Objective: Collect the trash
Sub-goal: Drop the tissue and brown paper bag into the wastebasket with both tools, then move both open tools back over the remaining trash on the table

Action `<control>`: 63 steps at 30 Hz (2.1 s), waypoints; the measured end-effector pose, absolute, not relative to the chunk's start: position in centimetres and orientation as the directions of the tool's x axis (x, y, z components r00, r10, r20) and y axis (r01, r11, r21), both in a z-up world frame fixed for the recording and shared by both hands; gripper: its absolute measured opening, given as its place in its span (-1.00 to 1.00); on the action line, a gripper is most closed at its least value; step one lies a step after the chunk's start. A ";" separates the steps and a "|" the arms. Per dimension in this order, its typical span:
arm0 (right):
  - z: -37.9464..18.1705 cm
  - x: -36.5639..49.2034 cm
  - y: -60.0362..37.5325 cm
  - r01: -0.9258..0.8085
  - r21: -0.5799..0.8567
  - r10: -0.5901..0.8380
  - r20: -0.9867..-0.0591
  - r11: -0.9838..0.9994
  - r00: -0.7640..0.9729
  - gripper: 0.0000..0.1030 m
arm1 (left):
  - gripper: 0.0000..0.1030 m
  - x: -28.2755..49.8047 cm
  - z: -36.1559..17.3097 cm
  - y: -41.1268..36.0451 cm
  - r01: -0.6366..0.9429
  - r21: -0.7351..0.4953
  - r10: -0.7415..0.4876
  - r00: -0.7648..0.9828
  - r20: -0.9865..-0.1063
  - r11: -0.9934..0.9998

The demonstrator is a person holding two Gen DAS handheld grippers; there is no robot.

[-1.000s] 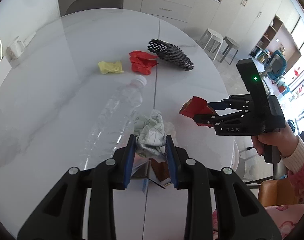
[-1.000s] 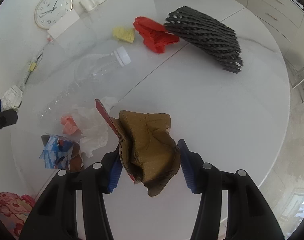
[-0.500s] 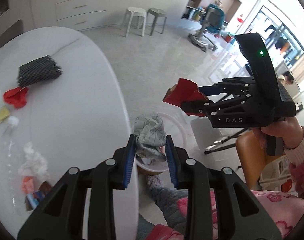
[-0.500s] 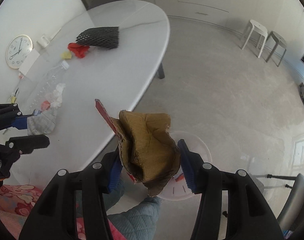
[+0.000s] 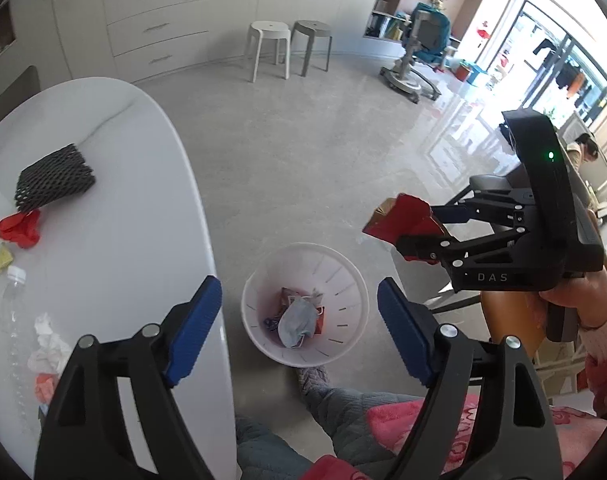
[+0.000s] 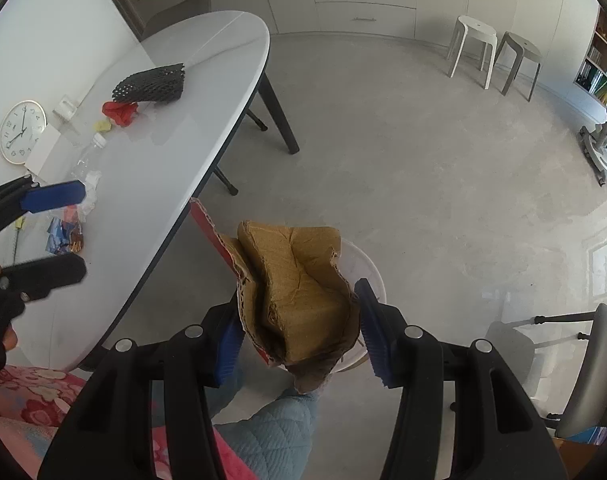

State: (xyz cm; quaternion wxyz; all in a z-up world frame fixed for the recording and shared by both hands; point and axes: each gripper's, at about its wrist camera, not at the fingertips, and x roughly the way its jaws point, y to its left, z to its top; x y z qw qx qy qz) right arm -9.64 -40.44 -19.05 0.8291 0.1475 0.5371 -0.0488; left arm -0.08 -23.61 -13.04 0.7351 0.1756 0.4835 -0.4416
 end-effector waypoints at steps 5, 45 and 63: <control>-20.4 -9.2 -39.1 0.190 0.193 0.105 -0.912 0.963 0.395 0.08 | 0.60 1.7 -11.7 -19.3 0.748 -0.154 -0.464 0.224 -0.857 0.645; -12.9 3.5 -20.0 -0.171 0.135 0.200 -0.865 0.976 0.460 0.95 | 0.85 7.5 -11.4 2.6 0.317 -0.118 -0.252 0.423 -0.870 0.941; -12.5 6.3 -16.9 -0.235 0.130 0.225 -0.870 0.963 0.438 0.95 | 0.85 10.4 -12.3 5.0 0.300 -0.126 -0.249 0.417 -0.874 0.946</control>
